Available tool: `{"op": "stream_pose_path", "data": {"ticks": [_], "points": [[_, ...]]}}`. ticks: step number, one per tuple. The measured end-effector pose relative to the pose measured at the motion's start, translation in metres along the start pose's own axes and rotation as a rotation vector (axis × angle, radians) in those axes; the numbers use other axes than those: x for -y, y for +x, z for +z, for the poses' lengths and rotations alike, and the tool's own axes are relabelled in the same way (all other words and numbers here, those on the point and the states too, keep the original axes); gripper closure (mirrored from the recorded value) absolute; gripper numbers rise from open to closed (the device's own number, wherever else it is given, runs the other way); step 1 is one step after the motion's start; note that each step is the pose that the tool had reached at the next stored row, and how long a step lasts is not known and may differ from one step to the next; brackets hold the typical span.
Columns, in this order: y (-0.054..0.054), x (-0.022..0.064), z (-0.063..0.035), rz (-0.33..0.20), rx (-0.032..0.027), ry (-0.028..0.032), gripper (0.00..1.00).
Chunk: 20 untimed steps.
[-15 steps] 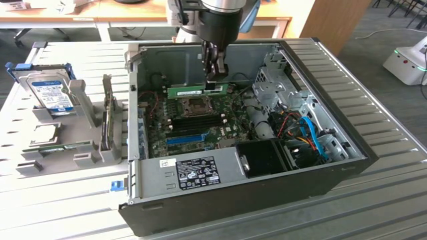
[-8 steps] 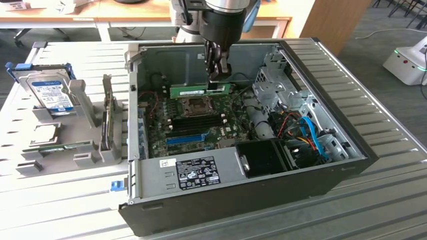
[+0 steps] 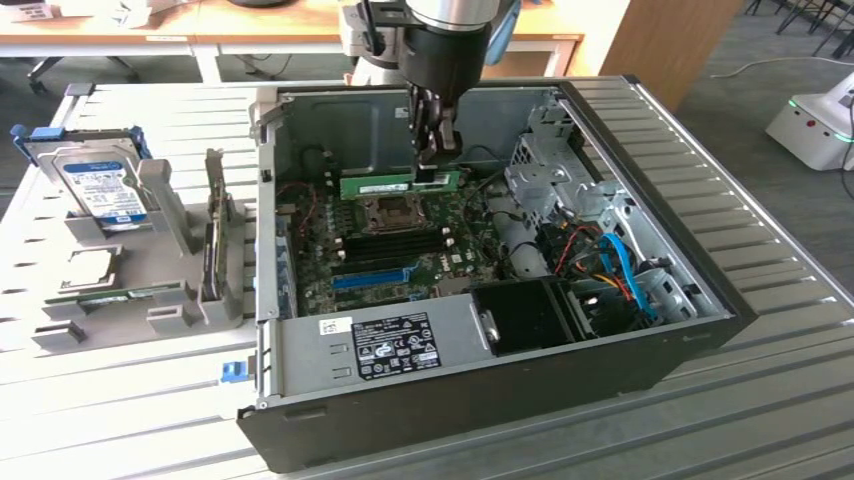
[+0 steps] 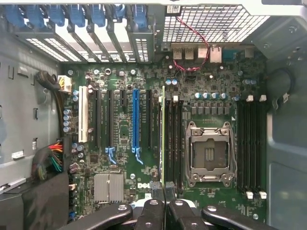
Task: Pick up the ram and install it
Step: 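Pick up the ram and move it above insertion slot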
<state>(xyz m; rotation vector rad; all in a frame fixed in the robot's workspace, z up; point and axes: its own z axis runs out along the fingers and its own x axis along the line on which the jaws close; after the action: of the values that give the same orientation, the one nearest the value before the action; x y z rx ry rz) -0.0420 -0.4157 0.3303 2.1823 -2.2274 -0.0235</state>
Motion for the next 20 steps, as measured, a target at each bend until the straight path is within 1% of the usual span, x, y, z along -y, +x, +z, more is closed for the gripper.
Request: {"op": "stream_pose_path", "data": {"ticks": [10, 20], "points": [[0.000, 0.0004, 0.0158, 0.000, 0.0002, 0.0000, 0.88], [0.000, 0.0004, 0.0156, 0.000, 0.0003, 0.0000, 0.88]]}}
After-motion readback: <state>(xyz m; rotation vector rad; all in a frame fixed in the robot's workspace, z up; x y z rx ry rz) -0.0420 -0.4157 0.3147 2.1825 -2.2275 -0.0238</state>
